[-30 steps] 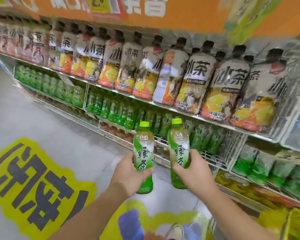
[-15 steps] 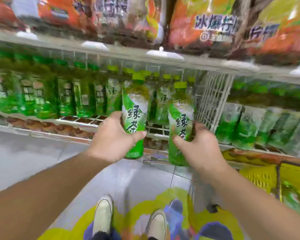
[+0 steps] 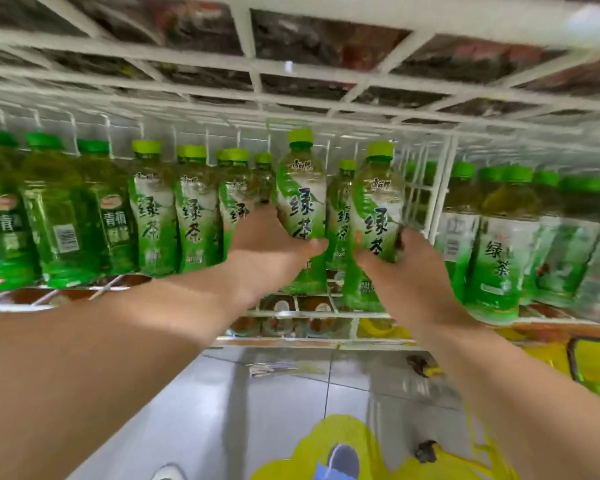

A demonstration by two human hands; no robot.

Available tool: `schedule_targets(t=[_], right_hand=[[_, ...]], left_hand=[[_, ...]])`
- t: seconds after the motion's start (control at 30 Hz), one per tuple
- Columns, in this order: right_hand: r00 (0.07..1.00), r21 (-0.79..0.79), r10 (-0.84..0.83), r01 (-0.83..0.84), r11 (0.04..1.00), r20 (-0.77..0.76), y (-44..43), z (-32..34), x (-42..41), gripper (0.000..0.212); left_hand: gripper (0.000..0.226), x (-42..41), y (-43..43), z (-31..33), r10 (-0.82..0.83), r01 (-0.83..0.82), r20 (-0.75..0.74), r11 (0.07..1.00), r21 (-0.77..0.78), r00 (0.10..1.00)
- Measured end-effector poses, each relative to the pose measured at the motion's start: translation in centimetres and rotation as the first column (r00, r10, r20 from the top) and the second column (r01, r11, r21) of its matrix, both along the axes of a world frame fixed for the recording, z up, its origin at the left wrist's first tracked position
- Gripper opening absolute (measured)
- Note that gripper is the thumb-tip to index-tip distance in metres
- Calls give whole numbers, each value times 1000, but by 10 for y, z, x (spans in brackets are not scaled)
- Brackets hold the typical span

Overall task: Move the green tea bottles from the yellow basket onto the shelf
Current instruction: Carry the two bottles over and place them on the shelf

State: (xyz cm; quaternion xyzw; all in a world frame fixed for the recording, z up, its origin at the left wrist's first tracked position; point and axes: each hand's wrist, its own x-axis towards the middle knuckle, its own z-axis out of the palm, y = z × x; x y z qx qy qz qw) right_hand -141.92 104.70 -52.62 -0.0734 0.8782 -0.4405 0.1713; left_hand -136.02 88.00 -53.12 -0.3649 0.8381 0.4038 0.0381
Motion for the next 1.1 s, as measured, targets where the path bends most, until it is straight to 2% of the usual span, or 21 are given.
schedule_targets(t=[0.17,0.27,0.37,0.6,0.7,0.8,1.0,1.1], right_hand=[[998,61,-63,63,996,-11,-8,-24,-16,21],[997,91,-79,78,993,6,-10,-44,-24,18],[993,131,-116,114,985,6,-13,-57,-31,25],[987,148,-161,161,976,-18,-29,-80,-35,36],[984,173,-174,177,969,-30,-33,-83,-36,40],[981,215,-194,191,958,-9,-33,-84,-40,42],[993,268,-116,111,957,3,-27,-86,-44,38],[997,262,-74,79,962,-30,-22,-89,-42,35]], left_hand=[[46,-15,12,-24,26,-25,-12,1000,10,1000],[44,-23,17,-34,33,-33,0,999,2,999],[50,-31,22,-43,41,-41,-12,999,18,999],[44,-43,41,-61,111,-93,-107,983,157,988],[54,-47,48,-63,93,-85,-112,994,75,989],[52,-52,52,-66,61,-62,-61,998,-24,996],[50,-52,41,-65,-49,50,-55,999,12,997],[43,-46,40,-66,-115,113,-42,992,-56,992]])
